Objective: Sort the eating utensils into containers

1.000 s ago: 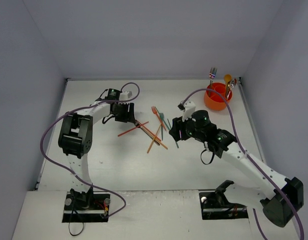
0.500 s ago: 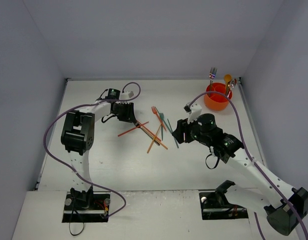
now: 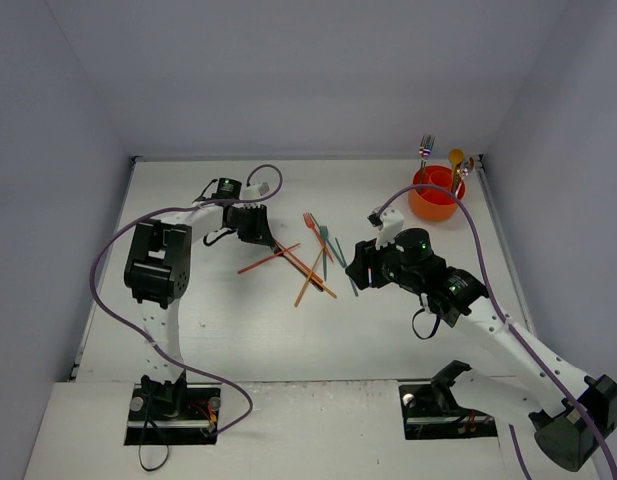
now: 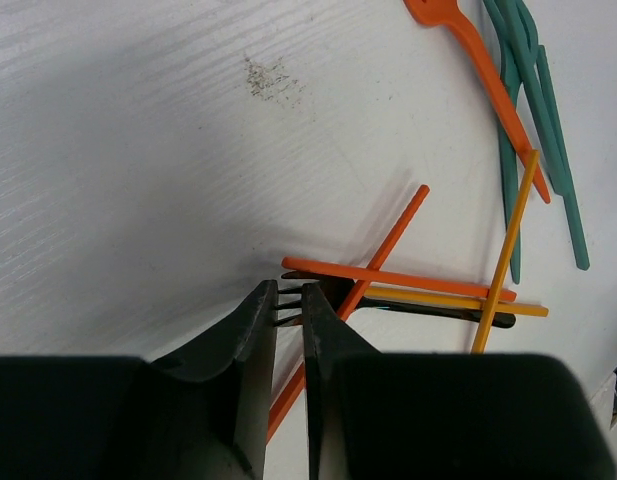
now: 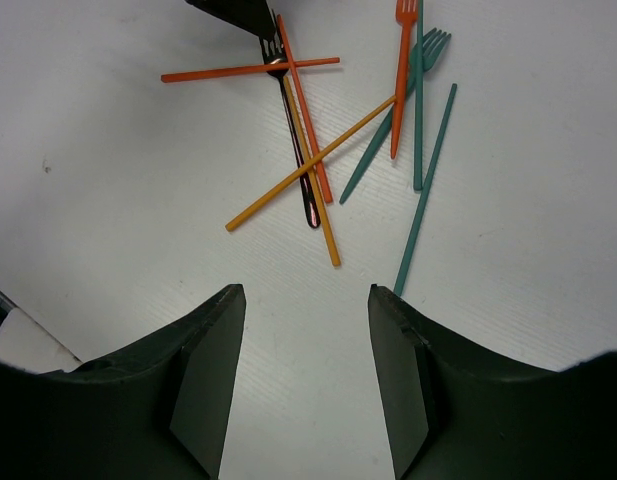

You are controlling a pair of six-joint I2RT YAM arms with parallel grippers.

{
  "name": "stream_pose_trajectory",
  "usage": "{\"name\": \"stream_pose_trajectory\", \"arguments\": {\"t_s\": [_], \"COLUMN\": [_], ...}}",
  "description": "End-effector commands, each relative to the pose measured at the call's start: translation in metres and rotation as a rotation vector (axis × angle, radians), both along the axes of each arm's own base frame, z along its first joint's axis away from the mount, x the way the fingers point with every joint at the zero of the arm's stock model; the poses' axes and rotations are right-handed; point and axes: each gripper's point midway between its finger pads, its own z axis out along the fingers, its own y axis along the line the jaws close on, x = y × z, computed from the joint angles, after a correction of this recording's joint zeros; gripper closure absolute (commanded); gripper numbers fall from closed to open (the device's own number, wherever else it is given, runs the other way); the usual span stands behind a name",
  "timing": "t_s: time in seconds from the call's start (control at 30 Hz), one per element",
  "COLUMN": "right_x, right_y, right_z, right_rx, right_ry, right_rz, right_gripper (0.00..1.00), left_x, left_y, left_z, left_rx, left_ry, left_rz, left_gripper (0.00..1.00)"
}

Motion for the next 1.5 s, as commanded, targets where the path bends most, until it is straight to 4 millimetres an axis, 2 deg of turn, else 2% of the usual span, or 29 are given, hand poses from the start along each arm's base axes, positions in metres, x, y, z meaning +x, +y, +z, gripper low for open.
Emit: {"name": "stream_pose_trajectory", "arguments": {"t_s": [0.0, 0.13, 0.37, 0.5, 0.93, 1.23, 1.3, 1.47], "right_x": [0.005, 0.006, 0.006, 0.006, 0.003, 0.001, 0.001, 0.01], "right_y": [0.0, 0.0, -0.002, -0.002, -0.007, -0.008, -0.008, -0.003], "right_z": [0.009, 0.009, 0.009, 0.009, 0.01, 0.013, 0.017, 0.033], "right_rx": [0.015, 0.01, 0.004, 0.003, 0.004, 0.01, 0.012, 0.011], "right_ry": [-0.035, -0.04, -0.046, -0.047, -0.06, -0.065, -0.069, -0.098], "right_rz": [-0.01, -0.008, -0.009, -0.01, -0.021, -0.019, -0.019, -0.009], "right_gripper": [0.5, 0.5, 0.5, 0.5, 0.5, 0.5, 0.5, 0.5], "left_x": [0.015, 0.023, 0.045, 0.055, 0.074, 0.1, 0.104, 0.108], "left_y": [0.002, 0.007, 0.033, 0.039, 0.056, 0.054, 0.056, 0.054], "left_z": [0.026, 0.043, 0.072, 0.085, 0.104, 0.127, 0.137, 0.185], "left_rx": [0.013, 0.04, 0.172, 0.203, 0.289, 0.29, 0.289, 0.256], "left_ry": [-0.089, -0.149, -0.269, -0.307, -0.365, -0.423, -0.445, -0.544], "left_rz": [0.012, 0.037, 0.141, 0.167, 0.215, 0.248, 0.259, 0.278], "left_gripper": [0.96, 1.0, 1.0, 1.0, 1.0, 1.0, 1.0, 1.0]}}
